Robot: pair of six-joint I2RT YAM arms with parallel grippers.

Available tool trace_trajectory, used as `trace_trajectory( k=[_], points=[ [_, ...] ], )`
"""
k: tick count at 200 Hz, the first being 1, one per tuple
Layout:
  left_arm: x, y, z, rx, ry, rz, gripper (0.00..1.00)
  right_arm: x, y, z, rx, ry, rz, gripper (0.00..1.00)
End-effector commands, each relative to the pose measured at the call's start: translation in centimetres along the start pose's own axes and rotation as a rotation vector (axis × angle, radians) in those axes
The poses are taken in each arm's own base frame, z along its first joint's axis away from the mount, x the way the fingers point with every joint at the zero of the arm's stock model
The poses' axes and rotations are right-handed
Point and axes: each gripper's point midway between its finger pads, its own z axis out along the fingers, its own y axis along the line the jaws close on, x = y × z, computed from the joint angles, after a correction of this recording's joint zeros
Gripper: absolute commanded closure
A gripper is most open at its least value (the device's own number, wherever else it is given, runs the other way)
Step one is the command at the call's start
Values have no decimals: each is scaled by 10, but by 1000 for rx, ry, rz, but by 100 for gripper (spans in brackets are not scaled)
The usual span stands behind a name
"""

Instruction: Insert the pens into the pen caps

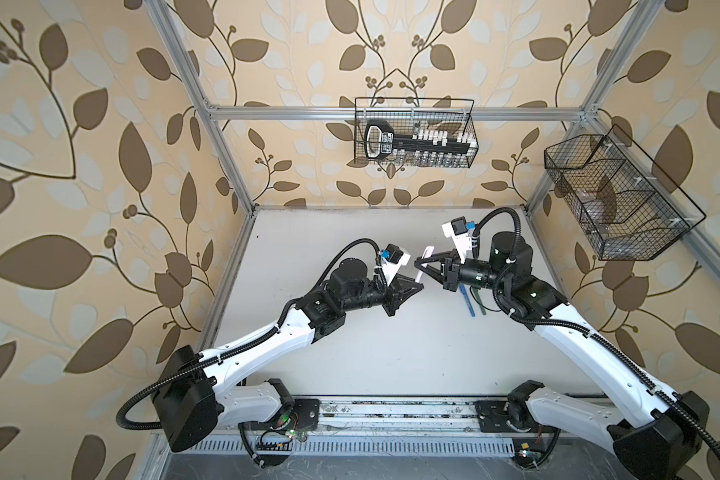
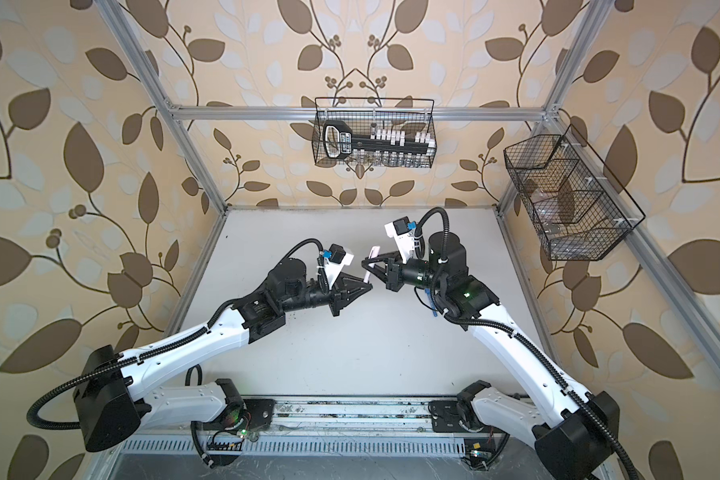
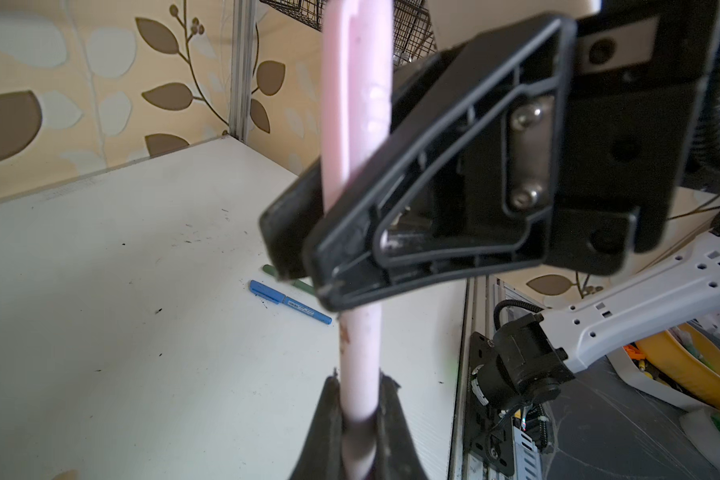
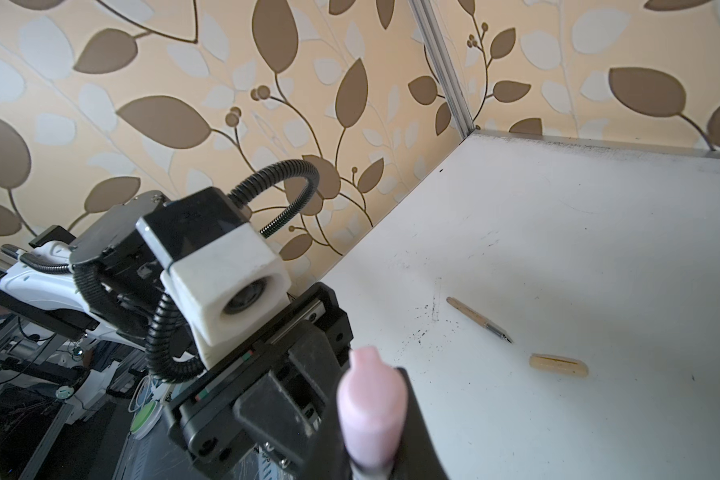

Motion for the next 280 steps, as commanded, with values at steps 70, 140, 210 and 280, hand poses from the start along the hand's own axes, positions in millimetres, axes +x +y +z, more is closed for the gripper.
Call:
trace_trajectory(
  k=[70, 140, 210, 280],
  points=[
    [-45, -3, 0, -22, -138, 52, 100, 16, -2, -18, 97, -1, 40, 100],
    [-28, -2, 9, 6, -71, -1, 100, 3, 7, -31, 93, -50, 1, 100],
    [-8, 14, -3, -104, -15, -69, 3, 11, -53, -45, 333, 18, 37, 100],
    [59, 86, -85, -626, 160, -146, 1, 111, -165, -51, 684, 442, 126, 100]
  ],
)
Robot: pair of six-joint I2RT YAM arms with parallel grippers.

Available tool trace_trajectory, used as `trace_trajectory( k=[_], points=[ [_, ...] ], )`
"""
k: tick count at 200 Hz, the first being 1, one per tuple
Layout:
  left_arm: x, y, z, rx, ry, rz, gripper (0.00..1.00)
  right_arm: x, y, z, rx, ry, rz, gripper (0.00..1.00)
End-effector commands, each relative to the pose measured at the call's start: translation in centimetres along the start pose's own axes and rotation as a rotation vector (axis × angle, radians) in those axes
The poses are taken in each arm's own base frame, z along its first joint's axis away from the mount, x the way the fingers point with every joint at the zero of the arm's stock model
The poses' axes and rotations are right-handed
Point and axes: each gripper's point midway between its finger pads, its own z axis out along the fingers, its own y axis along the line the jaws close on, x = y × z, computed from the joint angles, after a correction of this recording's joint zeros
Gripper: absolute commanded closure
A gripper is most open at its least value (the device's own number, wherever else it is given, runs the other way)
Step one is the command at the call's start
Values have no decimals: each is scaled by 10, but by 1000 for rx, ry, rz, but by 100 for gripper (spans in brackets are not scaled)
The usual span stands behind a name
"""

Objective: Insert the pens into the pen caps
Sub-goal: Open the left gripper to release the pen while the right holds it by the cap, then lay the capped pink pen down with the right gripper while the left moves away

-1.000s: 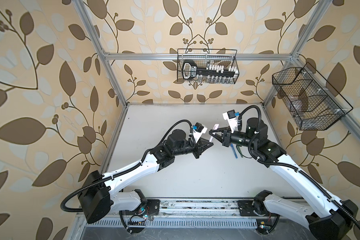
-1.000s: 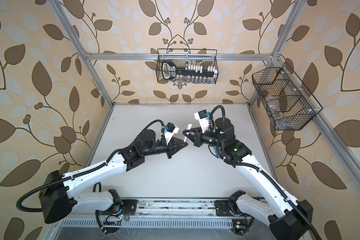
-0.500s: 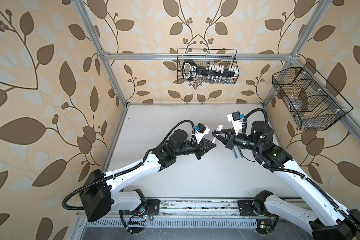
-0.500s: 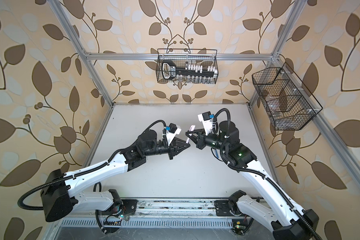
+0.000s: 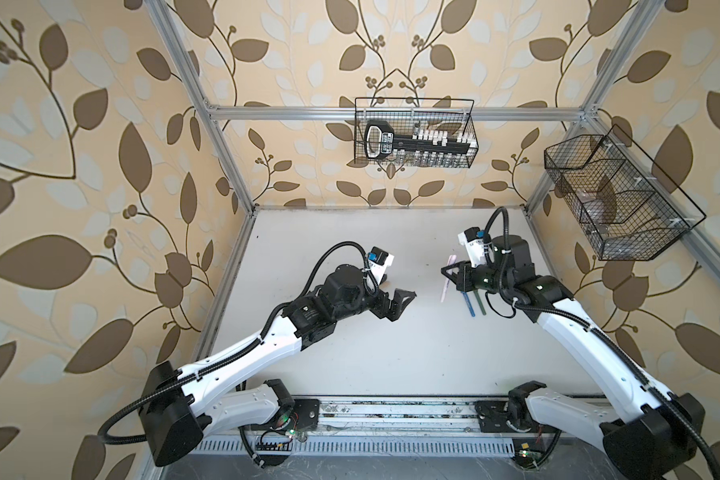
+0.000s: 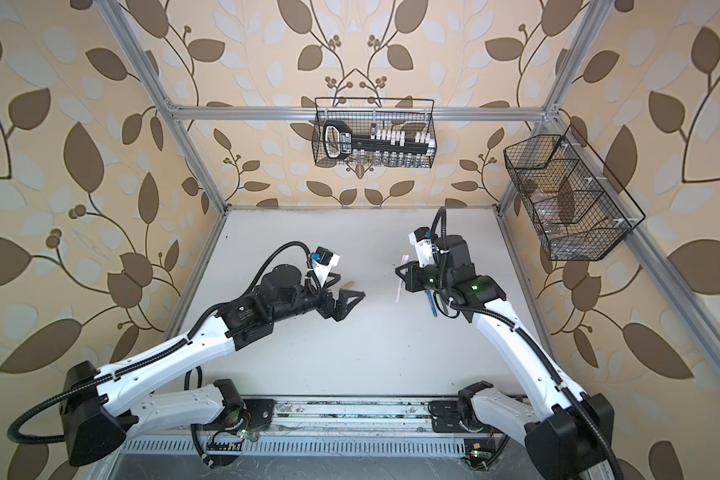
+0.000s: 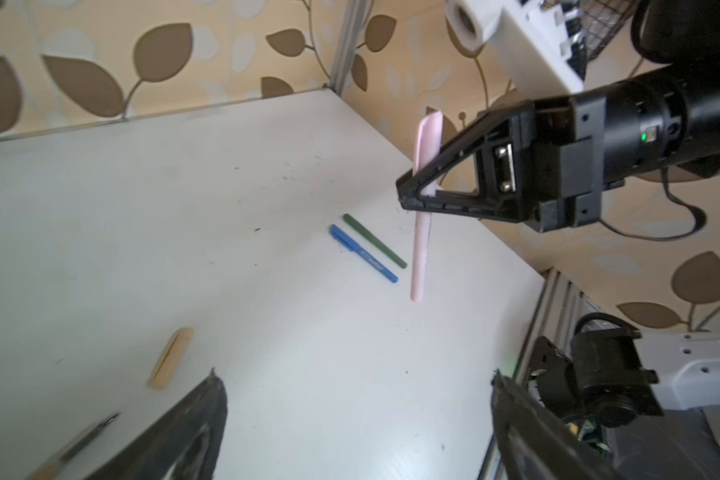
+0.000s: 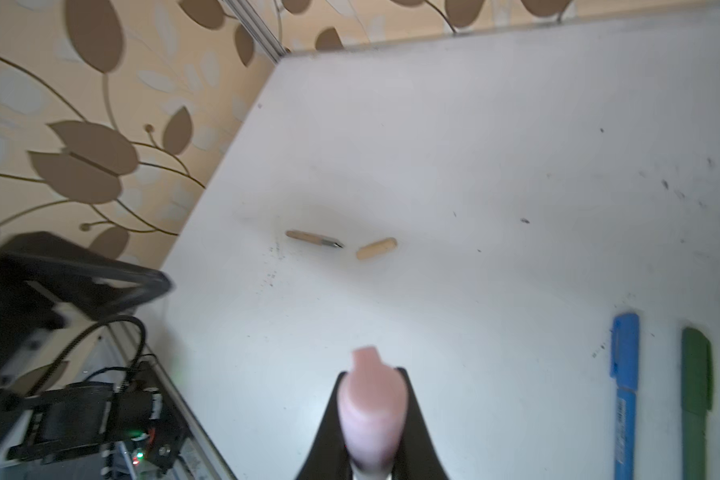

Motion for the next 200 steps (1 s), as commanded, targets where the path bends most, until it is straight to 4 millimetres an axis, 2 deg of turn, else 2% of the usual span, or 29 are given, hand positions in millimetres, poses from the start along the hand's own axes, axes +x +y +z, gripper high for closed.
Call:
trace_trajectory(
  k=[1, 29, 76, 119, 138, 155, 176, 200],
  points=[
    [27, 56, -18, -268, 67, -32, 1, 33, -38, 19, 156, 170, -35, 100],
    [40, 89, -25, -363, 129, -107, 1, 55, -58, 48, 203, 293, -23, 100],
    [53, 113, -18, -433, 192, -112, 1, 79, -79, 79, 236, 400, -23, 100],
    [60, 140, -9, -472, 268, -167, 1, 92, -97, 92, 287, 457, -34, 100],
    [60, 142, -6, -471, 288, -170, 1, 96, -102, 96, 291, 466, -33, 100],
    [61, 144, -2, -473, 296, -163, 1, 95, -105, 98, 295, 455, -29, 100],
    [65, 153, 4, -488, 313, -162, 1, 94, -110, 100, 296, 446, -19, 94],
    [69, 166, 12, -474, 327, -181, 1, 91, -117, 105, 300, 434, -4, 93]
  ],
)
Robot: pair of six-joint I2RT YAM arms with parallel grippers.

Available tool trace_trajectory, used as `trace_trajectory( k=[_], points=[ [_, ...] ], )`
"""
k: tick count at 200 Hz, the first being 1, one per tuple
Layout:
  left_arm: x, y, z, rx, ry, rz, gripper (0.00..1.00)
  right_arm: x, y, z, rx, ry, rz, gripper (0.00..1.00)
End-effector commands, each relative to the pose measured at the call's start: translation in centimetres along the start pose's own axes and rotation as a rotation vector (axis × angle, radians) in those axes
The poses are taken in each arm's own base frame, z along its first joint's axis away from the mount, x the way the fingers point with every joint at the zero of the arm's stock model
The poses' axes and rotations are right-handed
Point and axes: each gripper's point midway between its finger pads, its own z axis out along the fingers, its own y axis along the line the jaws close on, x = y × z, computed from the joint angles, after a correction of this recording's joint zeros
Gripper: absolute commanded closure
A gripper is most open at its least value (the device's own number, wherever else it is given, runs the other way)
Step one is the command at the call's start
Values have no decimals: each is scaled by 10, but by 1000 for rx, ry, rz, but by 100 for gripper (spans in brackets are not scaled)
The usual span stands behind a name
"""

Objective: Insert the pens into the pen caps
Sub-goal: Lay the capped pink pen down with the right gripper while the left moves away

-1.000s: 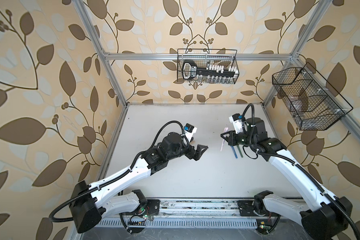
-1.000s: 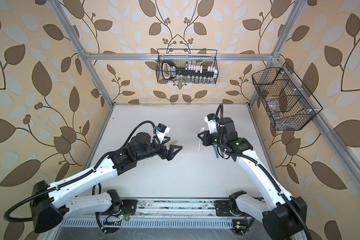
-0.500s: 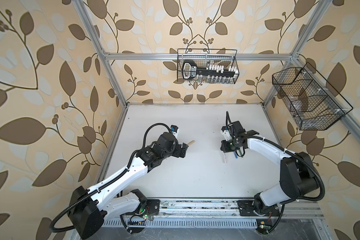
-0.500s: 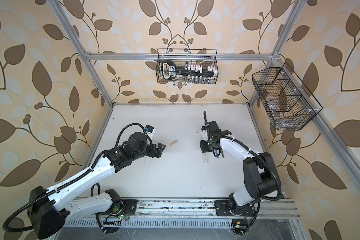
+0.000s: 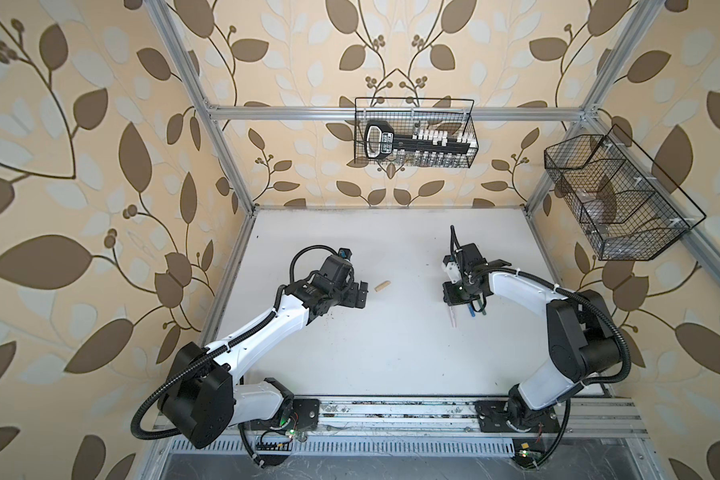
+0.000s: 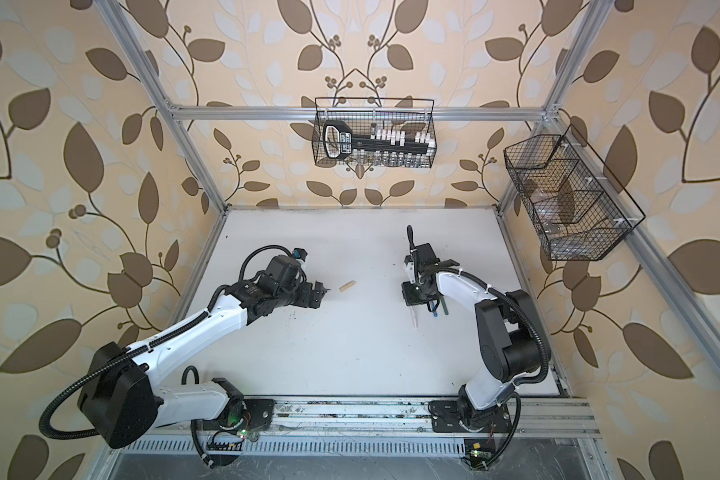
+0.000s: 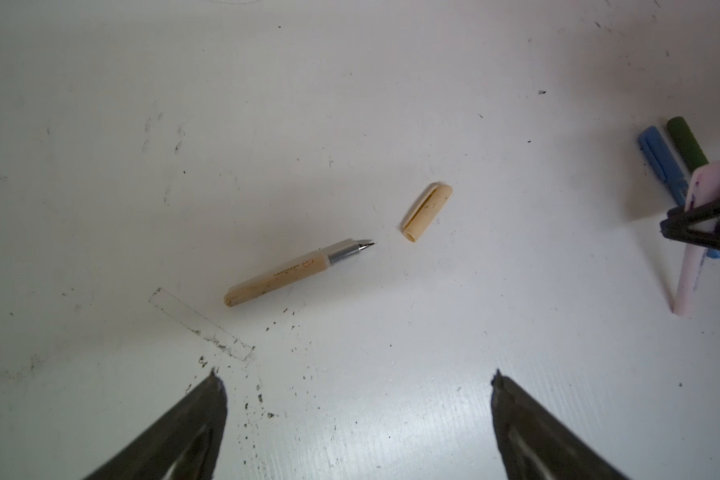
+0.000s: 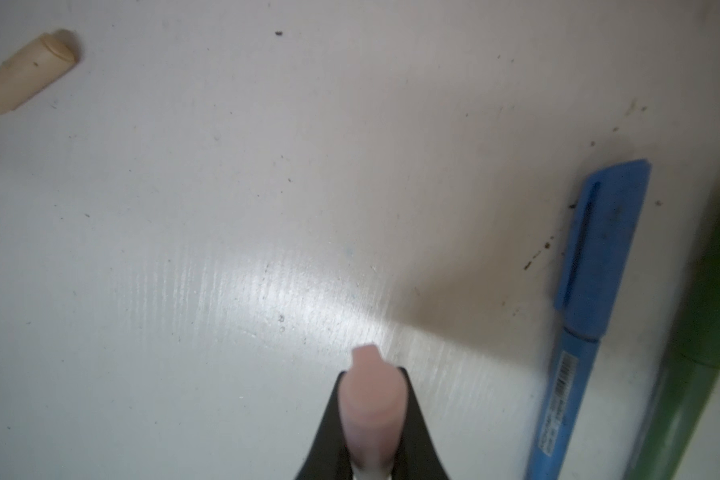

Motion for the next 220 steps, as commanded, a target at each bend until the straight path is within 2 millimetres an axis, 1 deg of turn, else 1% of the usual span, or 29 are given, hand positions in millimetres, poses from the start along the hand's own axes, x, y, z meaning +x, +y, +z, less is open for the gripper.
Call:
trace_trajectory(
  k=[1, 24, 42, 65, 71, 73, 76, 101, 122, 145, 165, 188, 220],
  points=[
    [-15, 4, 7, 24, -9, 2, 1, -12, -7, 6, 15, -19, -14, 93],
    [-21, 11, 14, 15, -2, 23, 1, -15, -12, 11, 34, -19, -6, 92],
    [-27, 14, 17, 1, 3, 47, 1, -18, -14, 14, 41, -24, 3, 87],
    [-29, 22, 25, -16, 24, 63, 1, -21, -18, 18, 59, -23, 4, 86],
    [-31, 24, 24, -16, 22, 63, 1, -21, -19, 18, 63, -23, 5, 84],
    [-26, 26, 31, -21, 43, 64, 1, -21, -19, 19, 64, -23, 5, 83],
    [-25, 27, 34, -22, 51, 64, 1, -21, -19, 19, 65, -23, 6, 82],
    [-22, 30, 43, -12, 84, 70, 1, -26, -20, 18, 69, -40, 13, 80],
    [-24, 31, 47, -18, 83, 87, 1, -30, -21, 18, 70, -53, 17, 79],
    [-25, 31, 49, -19, 94, 106, 1, -31, -22, 20, 71, -55, 20, 74],
    [-26, 32, 49, -22, 92, 124, 1, -33, -23, 19, 79, -63, 22, 72],
    [-28, 38, 49, -55, 95, 136, 1, -40, -22, 12, 79, -90, 20, 70],
    [-24, 40, 57, -57, 127, 149, 1, -55, -16, -13, 64, -182, 11, 64]
  ],
)
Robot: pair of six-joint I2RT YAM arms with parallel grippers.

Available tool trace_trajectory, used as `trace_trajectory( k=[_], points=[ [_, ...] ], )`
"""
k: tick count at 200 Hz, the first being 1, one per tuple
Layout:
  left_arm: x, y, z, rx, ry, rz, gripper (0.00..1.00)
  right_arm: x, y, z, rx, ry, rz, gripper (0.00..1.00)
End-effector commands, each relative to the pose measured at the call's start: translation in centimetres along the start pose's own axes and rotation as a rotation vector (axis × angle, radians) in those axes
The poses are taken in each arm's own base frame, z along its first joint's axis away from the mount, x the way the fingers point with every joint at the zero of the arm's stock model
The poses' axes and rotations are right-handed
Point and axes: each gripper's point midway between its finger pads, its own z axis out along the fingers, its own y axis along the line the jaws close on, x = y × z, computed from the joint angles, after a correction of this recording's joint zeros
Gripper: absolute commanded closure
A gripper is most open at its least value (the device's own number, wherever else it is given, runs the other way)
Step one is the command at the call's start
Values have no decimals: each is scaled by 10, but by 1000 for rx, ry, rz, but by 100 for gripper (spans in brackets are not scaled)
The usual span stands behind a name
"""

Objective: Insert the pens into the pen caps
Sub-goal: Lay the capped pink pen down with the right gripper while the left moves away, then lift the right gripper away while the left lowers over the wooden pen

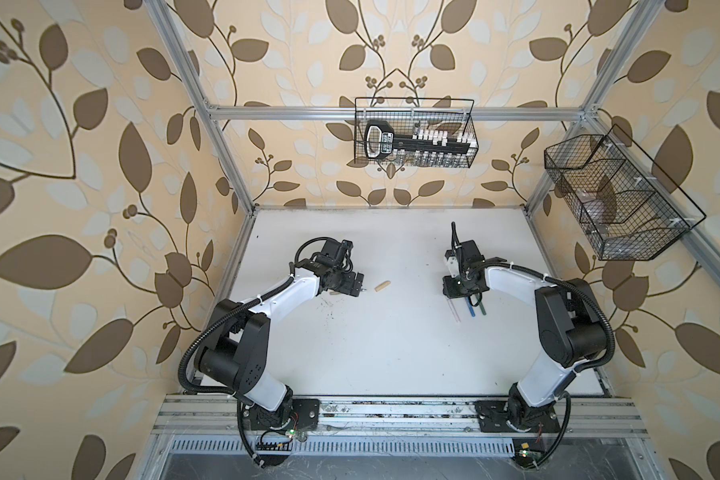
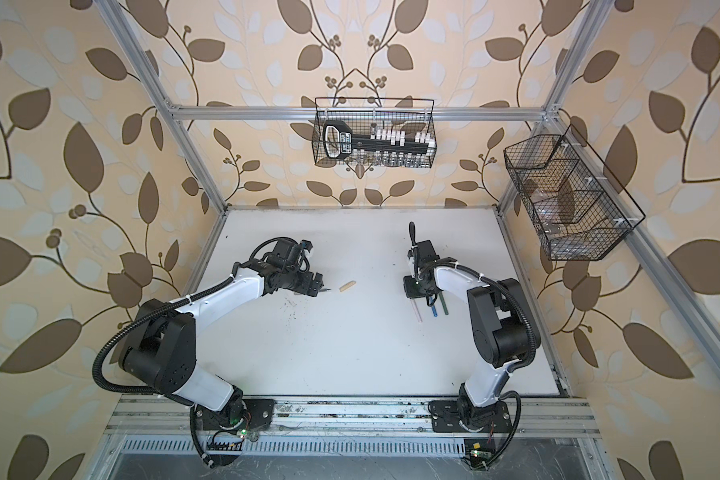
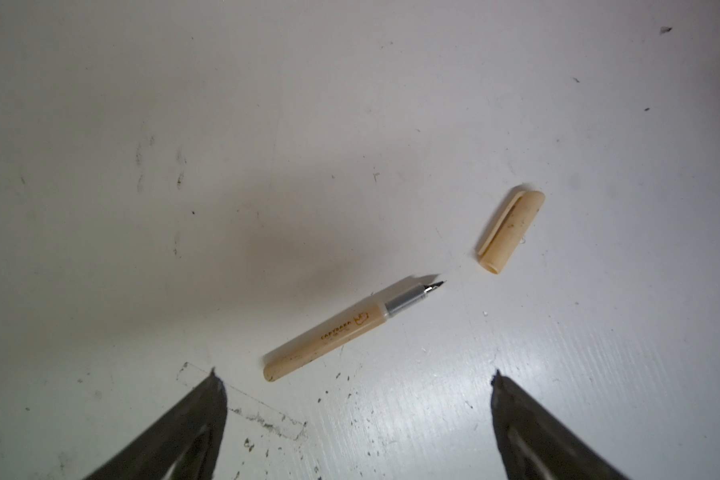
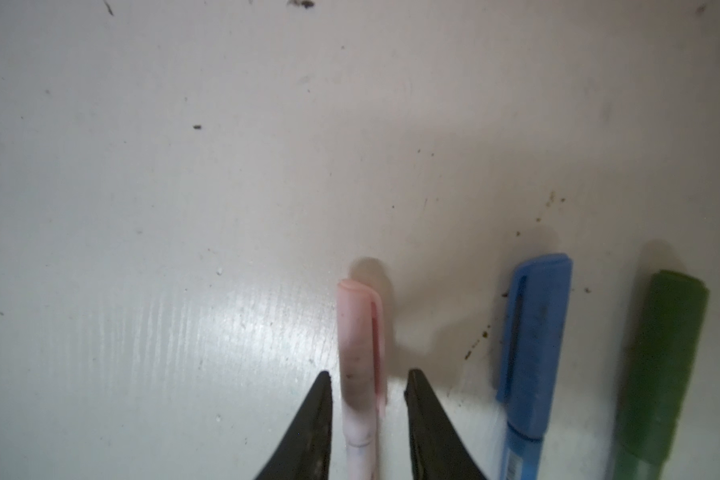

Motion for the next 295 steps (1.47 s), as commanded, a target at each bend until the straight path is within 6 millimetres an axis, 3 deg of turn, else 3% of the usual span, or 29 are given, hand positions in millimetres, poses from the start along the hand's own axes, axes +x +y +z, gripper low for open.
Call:
trace_trajectory(
  k=[1, 22, 61, 111, 226, 270, 295],
  points=[
    [-9, 5, 2, -21, 4, 32, 1, -30, 3, -30, -9, -125, -9, 64],
    [-8, 8, 8, -10, 23, 31, 1, -41, 17, -58, -87, -243, -12, 60],
    [-2, 4, 25, 66, 109, 55, 1, -41, 54, -115, -292, -445, -19, 54],
    [15, -4, 42, 125, 215, 89, 1, -28, 76, -147, -366, -513, -41, 51],
    [41, 4, 52, 60, 337, 136, 6, -21, 79, -141, -388, -502, -27, 48],
    [49, -4, 42, 6, 322, 137, 20, -20, 79, -137, -394, -501, -23, 46],
    [53, -13, 36, -9, 316, 139, 34, -20, 79, -135, -396, -494, -22, 46]
  ],
)
